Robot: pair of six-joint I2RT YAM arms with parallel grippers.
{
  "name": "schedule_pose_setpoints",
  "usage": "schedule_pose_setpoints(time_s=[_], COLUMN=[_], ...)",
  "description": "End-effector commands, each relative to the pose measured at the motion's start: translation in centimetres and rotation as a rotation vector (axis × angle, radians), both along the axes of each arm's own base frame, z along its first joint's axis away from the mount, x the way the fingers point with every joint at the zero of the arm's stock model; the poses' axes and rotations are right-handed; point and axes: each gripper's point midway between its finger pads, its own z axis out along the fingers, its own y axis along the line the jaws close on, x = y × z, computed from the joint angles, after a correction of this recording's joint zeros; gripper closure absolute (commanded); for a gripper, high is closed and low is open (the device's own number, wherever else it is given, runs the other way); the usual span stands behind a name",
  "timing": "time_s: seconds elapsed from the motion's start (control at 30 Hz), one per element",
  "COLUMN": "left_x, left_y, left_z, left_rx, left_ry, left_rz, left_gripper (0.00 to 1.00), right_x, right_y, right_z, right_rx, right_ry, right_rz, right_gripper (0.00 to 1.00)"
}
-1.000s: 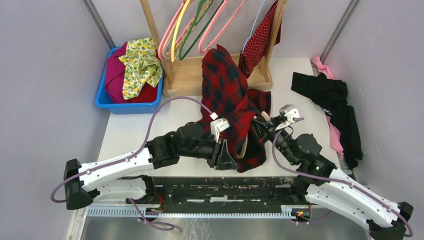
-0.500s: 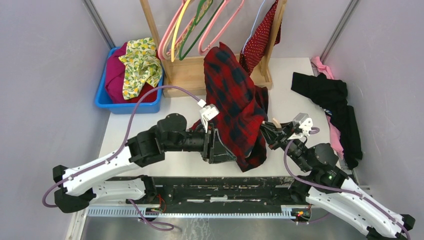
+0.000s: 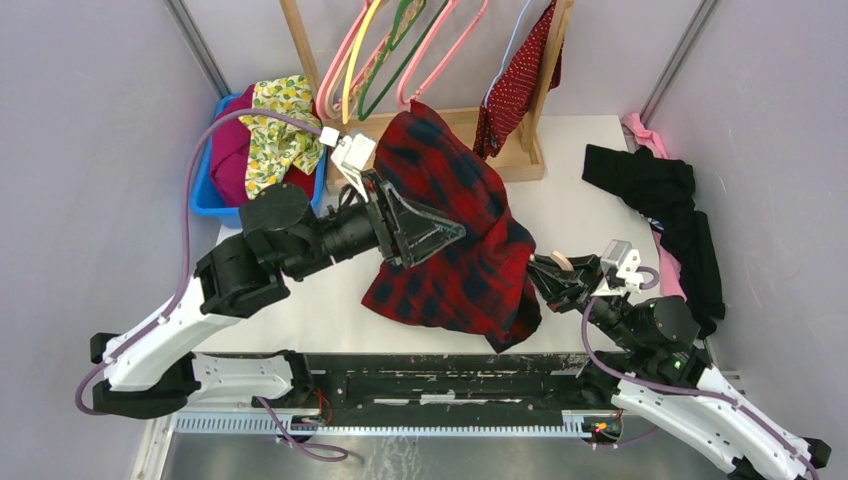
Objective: Place the skirt on the hanger
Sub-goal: Hang the skirt on the hanger.
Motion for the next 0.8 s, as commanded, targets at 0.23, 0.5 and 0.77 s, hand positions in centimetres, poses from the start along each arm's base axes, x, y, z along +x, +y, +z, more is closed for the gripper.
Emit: schedule_pose_setpoints(time_s=[0.23, 0.5, 0.77], left_x=[4.0, 5.3, 6.6], left_y=[-4.2, -2.5, -0.9], left_z=[-0.7, -2.7, -3.9], left_rx=[0.037, 0.111, 0.153], left_ry=[0.002, 0.044, 0.023], left_rz=[0.111, 0.217, 0.321], left_gripper=[0.31, 0.25, 0.23], right_x=[-2.0, -1.6, -1.4], right_y=[-0.4, -0.7, 0.2], right_z=[9.8, 10.2, 10.9], right_rx=[0.259, 0.294, 0.302], right_ry=[-0.204, -0.223, -0.235], right_rz=[0.074, 0.048, 0.071], right_gripper=[0.98, 0.98, 0.98])
